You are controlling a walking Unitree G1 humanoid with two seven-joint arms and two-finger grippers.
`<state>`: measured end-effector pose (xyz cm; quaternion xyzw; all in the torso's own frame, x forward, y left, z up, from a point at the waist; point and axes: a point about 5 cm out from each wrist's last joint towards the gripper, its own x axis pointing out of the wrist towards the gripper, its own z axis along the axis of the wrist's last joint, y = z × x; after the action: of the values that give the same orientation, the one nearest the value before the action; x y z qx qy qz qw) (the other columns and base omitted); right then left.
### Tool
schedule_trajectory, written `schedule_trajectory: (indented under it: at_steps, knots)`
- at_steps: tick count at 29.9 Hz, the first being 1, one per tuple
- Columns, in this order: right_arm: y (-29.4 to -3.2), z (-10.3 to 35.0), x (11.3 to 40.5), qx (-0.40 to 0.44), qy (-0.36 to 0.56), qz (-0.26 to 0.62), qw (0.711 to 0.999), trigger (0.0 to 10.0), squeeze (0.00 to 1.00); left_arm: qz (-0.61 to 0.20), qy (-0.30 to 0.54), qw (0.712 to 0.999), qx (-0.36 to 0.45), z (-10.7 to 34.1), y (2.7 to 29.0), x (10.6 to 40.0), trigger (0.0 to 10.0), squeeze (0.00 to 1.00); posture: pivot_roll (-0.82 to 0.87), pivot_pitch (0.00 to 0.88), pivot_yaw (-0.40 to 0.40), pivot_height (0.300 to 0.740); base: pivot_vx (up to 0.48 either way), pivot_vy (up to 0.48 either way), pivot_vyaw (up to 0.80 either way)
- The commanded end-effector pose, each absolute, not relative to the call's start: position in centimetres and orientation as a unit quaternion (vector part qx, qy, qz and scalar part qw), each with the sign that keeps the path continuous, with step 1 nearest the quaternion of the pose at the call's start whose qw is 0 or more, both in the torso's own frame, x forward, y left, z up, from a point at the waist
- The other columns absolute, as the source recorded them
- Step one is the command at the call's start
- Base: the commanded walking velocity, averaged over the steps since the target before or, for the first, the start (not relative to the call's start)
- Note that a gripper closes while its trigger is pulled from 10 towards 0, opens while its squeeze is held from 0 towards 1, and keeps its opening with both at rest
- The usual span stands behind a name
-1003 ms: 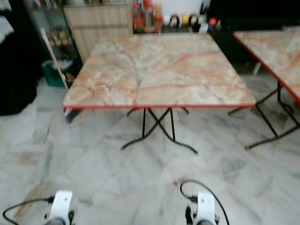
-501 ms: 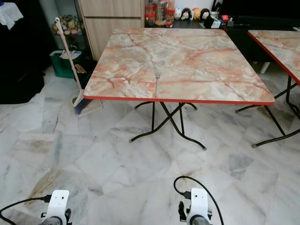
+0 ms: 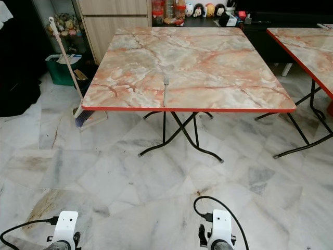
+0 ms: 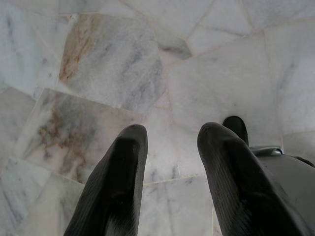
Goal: Setting the table
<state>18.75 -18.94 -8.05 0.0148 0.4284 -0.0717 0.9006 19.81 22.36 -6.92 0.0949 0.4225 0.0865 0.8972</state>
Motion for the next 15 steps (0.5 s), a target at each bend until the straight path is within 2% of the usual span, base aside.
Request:
schedule_trajectory:
  at_steps: [1,15]
  knots:
    - [-19.07,-8.14,18.55,0.015,0.431,-0.073,0.899,10.0,0.0,0.089,0.429,0.894,0.096,-7.07,22.36,19.56,10.0,0.0,0.03,0.107,-0.002,0.74,0.0,0.0,0.0]
    - [-18.87,-7.99,18.93,0.016,0.428,-0.07,0.901,10.0,0.0,0.085,0.43,0.893,0.106,-6.94,22.75,19.68,10.0,0.0,0.03,0.054,0.006,0.74,0.272,0.0,0.0]
